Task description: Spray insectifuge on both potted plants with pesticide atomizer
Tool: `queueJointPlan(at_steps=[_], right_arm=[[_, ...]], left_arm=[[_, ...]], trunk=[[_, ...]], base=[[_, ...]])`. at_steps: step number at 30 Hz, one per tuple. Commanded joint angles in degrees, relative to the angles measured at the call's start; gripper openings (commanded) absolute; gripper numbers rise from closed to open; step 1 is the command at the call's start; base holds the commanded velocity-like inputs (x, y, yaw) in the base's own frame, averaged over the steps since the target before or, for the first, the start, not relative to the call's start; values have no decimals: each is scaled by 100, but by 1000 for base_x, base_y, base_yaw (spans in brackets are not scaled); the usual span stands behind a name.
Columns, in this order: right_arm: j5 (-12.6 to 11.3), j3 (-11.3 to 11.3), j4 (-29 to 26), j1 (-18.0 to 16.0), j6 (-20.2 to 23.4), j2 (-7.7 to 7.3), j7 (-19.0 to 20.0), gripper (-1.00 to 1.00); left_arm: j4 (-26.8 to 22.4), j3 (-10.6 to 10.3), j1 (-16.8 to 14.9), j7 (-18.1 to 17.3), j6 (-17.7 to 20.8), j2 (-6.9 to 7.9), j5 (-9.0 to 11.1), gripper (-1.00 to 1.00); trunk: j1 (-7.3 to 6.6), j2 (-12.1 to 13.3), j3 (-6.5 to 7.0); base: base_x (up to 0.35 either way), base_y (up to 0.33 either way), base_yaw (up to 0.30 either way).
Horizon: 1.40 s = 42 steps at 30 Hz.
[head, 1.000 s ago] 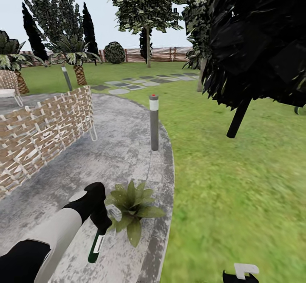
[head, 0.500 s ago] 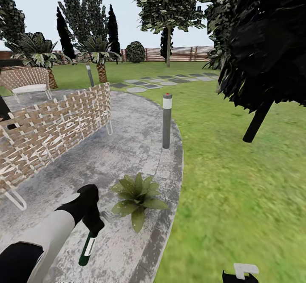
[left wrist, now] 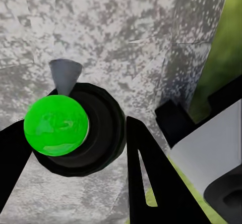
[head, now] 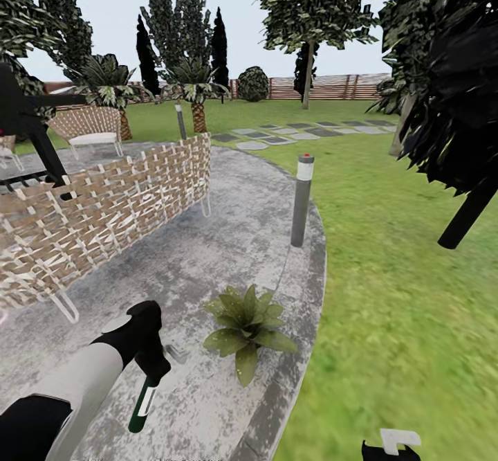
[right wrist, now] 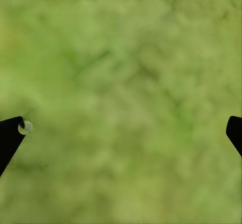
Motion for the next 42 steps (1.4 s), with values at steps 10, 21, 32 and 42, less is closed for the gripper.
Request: queueJointPlan(at_steps=[10,21,32,42], right_arm=[[-49,48,3,-2,-17,0,-12,100],[-49,48,3,-2,-17,0,-12,100],[-49,42,3,-3,-17,0,-12,100],[-43,45,10,-2,-17,-22,-11,100]], left_arm=[[-20,-18,-2,-52,47,-41,-40,-100],[-21,-5,-90,-59,60,-64,-40,-100],[-30,-17,-339,-121,73,-243,-40,-100],[-13,-29,-527,-140,66,-381,-146,-100]], trunk=[[-1,-2,-5],[-1,-2,-5],[-1,-2,-5],[-1,-2,-5]], base=[[113,-156,48],[53,-267,17],[157,-220,259],[215,-182,124]])
